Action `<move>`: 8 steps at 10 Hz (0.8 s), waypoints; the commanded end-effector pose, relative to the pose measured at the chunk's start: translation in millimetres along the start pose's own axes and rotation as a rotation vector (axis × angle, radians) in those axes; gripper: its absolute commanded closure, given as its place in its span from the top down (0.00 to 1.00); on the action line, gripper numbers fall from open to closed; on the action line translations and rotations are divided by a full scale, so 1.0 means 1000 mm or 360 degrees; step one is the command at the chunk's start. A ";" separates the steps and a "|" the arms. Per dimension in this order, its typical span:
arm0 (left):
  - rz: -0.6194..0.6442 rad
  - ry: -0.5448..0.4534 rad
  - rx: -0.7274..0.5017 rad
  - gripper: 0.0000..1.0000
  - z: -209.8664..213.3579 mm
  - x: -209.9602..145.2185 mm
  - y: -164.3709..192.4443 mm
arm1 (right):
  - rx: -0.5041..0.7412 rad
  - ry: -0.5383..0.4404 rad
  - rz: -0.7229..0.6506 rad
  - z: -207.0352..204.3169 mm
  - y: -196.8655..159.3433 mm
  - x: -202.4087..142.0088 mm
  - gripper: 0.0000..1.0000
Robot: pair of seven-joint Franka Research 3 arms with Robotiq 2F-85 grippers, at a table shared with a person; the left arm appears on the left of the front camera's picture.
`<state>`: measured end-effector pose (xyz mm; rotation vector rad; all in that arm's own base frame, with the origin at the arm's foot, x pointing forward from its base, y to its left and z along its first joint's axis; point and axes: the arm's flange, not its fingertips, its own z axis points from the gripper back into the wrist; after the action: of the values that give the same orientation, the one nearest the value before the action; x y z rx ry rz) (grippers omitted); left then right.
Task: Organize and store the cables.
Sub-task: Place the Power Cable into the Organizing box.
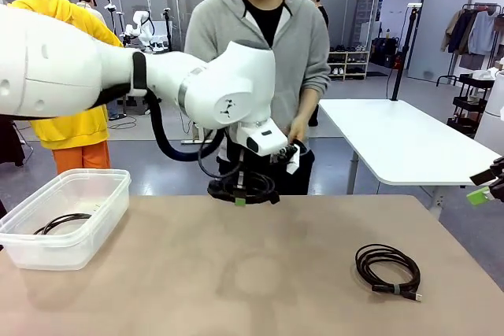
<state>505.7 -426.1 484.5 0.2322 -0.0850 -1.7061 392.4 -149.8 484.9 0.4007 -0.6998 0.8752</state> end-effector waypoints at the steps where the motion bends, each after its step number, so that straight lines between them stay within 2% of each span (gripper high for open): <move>1: -0.0002 0.0048 0.0117 0.18 0.024 -0.051 -0.039 | 0.0001 -0.0012 -0.0009 0.001 0.001 0.002 1.00; 3: 0.0166 0.0091 0.0197 0.18 0.031 -0.114 -0.068 | 0.0001 -0.0012 -0.0009 0.001 0.001 0.002 1.00; 5: 0.0183 0.0208 0.0214 0.18 0.033 -0.166 -0.098 | 0.0001 -0.0012 -0.0009 0.001 0.001 0.002 1.00; 8: 0.0262 0.0195 0.0290 0.18 0.028 -0.235 -0.121 | 0.0001 -0.0012 -0.0009 0.001 0.001 0.002 1.00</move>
<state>418.8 -191.4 514.1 0.4218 -0.1028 -1.5061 392.4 -149.9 485.1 0.3997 -0.6996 0.8749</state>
